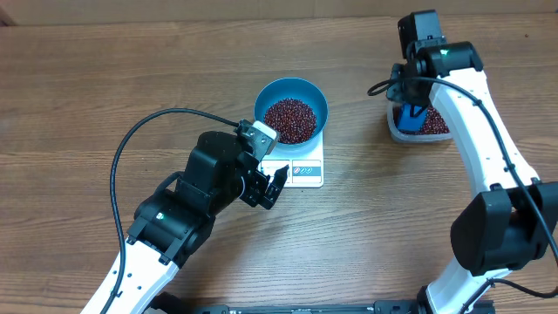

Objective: Scoop item into bowl and weigh 150g on scale
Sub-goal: 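Move the empty scoop from the bowl to the clear bean tub, then lower the scoop into the red beans in the tub and scoop, then lift the filled scoop out of the tub and carry it over the bowl, then tip the scoop over the teal bowl, pouring a few beans in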

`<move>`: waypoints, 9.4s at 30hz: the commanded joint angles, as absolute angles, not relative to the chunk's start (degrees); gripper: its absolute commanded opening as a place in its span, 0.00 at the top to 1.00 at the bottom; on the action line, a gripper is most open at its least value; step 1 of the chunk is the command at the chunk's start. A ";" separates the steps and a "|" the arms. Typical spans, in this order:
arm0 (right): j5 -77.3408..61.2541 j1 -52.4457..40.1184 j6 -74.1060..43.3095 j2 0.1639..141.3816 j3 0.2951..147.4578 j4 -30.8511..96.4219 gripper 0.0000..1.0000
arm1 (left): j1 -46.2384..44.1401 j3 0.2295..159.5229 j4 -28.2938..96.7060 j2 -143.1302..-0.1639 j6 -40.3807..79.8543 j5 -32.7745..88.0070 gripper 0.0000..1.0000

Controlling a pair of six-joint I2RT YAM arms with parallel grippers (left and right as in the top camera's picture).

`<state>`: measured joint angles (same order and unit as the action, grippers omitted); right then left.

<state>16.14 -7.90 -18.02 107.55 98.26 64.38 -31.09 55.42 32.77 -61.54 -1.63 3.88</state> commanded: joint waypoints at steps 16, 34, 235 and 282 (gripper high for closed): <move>13.39 -7.77 -18.87 107.37 90.78 57.34 0.96 | -30.98 55.11 32.73 -61.78 -1.26 3.90 0.00; 10.39 -0.21 -17.96 106.63 102.63 67.20 0.96 | -30.98 55.11 32.73 -61.78 -1.26 3.92 0.00; 6.59 -27.64 -5.17 106.52 120.05 69.43 0.96 | -30.98 55.11 32.75 -61.78 -1.26 4.08 0.01; 11.79 -30.13 -11.99 111.74 119.94 70.87 0.96 | -30.98 55.11 32.71 -61.78 -1.06 4.12 0.01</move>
<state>9.08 -29.30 -11.25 112.05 119.77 71.26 -31.09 55.42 32.77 -61.54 -1.61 3.90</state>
